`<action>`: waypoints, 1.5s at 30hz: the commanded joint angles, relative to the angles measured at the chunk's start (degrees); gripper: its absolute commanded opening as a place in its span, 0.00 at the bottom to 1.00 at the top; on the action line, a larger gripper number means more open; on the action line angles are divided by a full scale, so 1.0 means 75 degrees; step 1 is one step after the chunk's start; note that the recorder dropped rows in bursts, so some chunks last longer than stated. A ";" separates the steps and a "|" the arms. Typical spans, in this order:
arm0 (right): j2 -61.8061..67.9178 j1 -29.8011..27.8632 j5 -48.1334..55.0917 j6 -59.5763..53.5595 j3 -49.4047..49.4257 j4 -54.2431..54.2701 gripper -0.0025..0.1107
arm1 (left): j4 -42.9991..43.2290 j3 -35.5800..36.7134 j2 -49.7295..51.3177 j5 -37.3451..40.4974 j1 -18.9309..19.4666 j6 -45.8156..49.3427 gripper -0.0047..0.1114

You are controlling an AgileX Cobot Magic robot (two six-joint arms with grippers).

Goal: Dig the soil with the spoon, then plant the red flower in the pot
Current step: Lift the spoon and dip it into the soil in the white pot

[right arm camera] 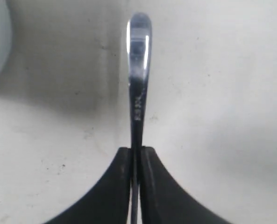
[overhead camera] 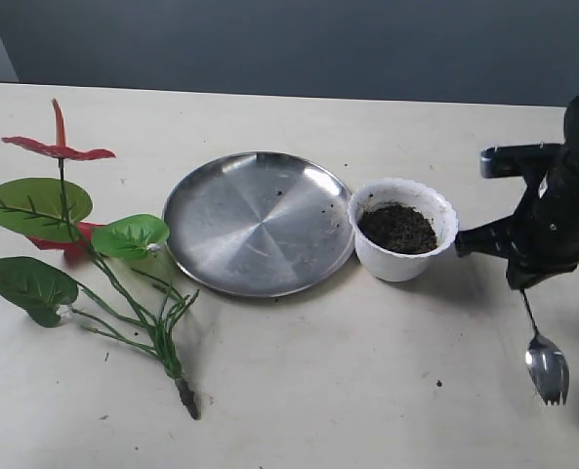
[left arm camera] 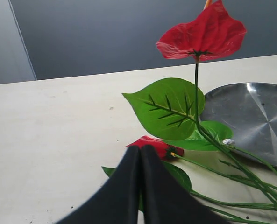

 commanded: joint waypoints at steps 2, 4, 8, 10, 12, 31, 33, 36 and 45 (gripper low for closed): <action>-0.1569 -0.0026 -0.0194 0.0036 -0.0007 -0.0092 0.02 | -0.0001 -0.0017 -0.0009 -0.0100 -0.0041 -0.0033 0.05; -0.2129 -0.0026 -0.0997 0.0036 -0.0007 -0.0060 0.02 | -0.0001 -0.0017 -0.0009 -0.0100 -0.0041 -0.0033 0.05; -0.2524 0.0012 -0.3147 -0.0147 -0.0007 0.0064 0.02 | -0.0001 -0.0017 -0.0009 -0.0100 -0.0041 -0.0033 0.05; -0.2415 0.0163 -0.4502 -0.0455 -0.0007 0.0064 0.02 | -0.0001 -0.0017 -0.0009 -0.0100 -0.0041 -0.0033 0.05; -0.2056 0.0435 -0.5466 -0.0473 -0.0007 0.0049 0.02 | -0.0001 -0.0017 -0.0009 -0.0100 -0.0041 -0.0033 0.05; 0.0678 0.1744 -0.7390 -0.0648 -0.0007 -0.1353 0.02 | -0.0001 -0.0017 -0.0009 -0.0100 -0.0041 -0.0033 0.05; 0.0754 0.1744 -0.7469 -0.0650 -0.0007 -0.1353 0.02 | -0.0001 -0.0017 -0.0009 -0.0100 -0.0041 -0.0033 0.05; 0.0685 0.1744 -0.7447 -0.0650 -0.0007 -0.1282 0.02 | -0.0001 -0.0017 -0.0009 -0.0100 -0.0041 -0.0033 0.05; -0.0399 0.1744 -0.6250 -0.0622 -0.0007 -0.1264 0.02 | -0.0001 -0.0017 -0.0009 -0.0100 -0.0041 -0.0033 0.05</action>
